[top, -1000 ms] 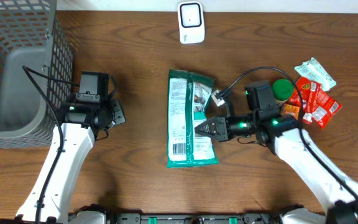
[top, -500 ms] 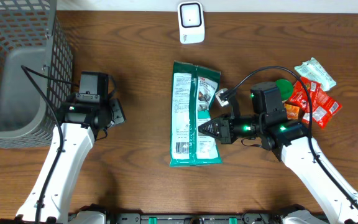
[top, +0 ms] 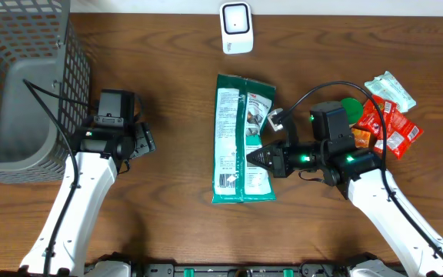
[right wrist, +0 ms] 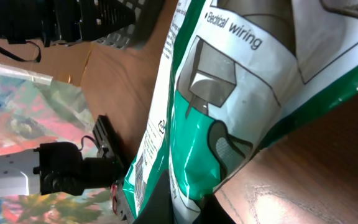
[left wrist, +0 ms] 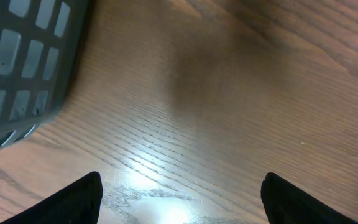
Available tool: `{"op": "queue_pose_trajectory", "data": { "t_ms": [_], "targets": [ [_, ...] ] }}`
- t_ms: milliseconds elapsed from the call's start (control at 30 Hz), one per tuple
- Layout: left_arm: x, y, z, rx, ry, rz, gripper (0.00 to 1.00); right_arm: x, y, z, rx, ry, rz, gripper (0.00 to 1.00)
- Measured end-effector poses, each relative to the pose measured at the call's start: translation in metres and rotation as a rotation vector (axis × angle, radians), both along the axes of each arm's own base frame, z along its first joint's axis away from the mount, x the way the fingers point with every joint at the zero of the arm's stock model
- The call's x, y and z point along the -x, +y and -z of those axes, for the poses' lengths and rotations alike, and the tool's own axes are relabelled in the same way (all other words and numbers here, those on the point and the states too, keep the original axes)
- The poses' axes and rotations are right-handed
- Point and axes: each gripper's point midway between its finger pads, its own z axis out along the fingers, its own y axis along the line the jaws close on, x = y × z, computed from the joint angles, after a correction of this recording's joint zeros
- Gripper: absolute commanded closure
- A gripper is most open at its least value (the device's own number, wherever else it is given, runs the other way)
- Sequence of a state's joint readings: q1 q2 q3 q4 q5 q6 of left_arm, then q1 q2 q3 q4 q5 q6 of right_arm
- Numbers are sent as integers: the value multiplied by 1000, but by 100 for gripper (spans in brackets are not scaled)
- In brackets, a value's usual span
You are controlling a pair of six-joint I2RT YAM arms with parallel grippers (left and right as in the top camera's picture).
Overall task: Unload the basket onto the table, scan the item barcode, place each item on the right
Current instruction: 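Lift the glove pack with the right gripper toward the scanner, then hold the glove pack barcode against the white scanner window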
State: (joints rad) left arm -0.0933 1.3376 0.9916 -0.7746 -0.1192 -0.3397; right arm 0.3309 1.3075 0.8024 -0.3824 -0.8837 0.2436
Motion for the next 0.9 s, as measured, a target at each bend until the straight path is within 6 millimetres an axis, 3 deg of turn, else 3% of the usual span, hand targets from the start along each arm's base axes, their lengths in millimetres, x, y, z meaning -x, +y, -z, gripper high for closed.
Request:
{"op": "queue_pose_trajectory", "data": {
  "t_ms": [200,267,333,533,633,767,900],
  "targets": [
    [0,0,0,0,1,0,17,3,-9,11,83,44,27,99],
    [0,0,0,-1,2,0,17,3,-14,5,129,54,35,99],
    [0,0,0,-2,2,-1,17,-1,-20,-13,192,44,44,99],
    [1,2,0,-8,2,-3,17,-22,-46,-107,380,-124,95,99],
    [1,2,1,-11,4,-4,17,-25,-59,-144,479,-168,93,99],
    [1,2,1,-12,5,-4,17,-48,-64,-177,595,-252,84,99],
    [2,2,1,-12,5,-5,16,-88,-53,-196,701,-403,73,99]
  ]
}}
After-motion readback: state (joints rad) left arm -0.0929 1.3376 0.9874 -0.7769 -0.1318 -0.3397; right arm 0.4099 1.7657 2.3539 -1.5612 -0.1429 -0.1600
